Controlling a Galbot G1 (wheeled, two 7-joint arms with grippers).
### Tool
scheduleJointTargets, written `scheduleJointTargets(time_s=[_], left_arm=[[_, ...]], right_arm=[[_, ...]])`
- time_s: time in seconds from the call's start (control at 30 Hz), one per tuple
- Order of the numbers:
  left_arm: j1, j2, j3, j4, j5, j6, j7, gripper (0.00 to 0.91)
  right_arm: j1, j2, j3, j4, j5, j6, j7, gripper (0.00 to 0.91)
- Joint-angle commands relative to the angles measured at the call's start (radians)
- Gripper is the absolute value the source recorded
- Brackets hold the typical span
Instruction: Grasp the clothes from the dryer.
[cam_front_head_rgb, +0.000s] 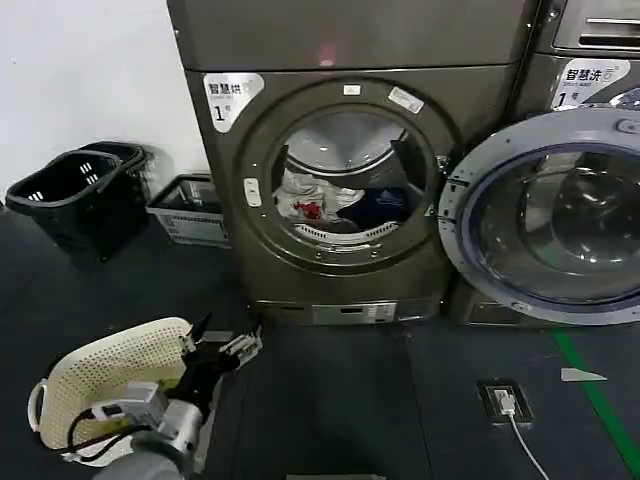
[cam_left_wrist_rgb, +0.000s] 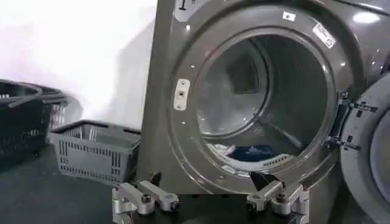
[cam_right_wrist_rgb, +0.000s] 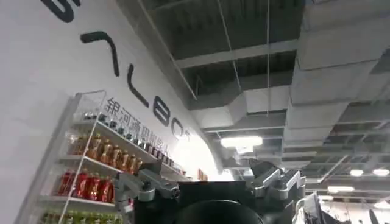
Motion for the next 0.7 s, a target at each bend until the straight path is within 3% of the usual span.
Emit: scheduleJointTargets(time_s=[0.03, 0.7], left_arm=[[0.000, -0.001, 0.008, 0.003, 0.002, 0.001, 0.000, 0.907], [-0.021, -0.010, 0.052, 0.027, 0.010, 0.003, 0.000, 0.907]], right_arm=[[0.001, 0.001, -0.001, 0.001, 0.001, 0.000, 0.001, 0.907], [-0.001, 0.007, 0.004, 0.019, 0.001, 0.000, -0.004, 0.907]])
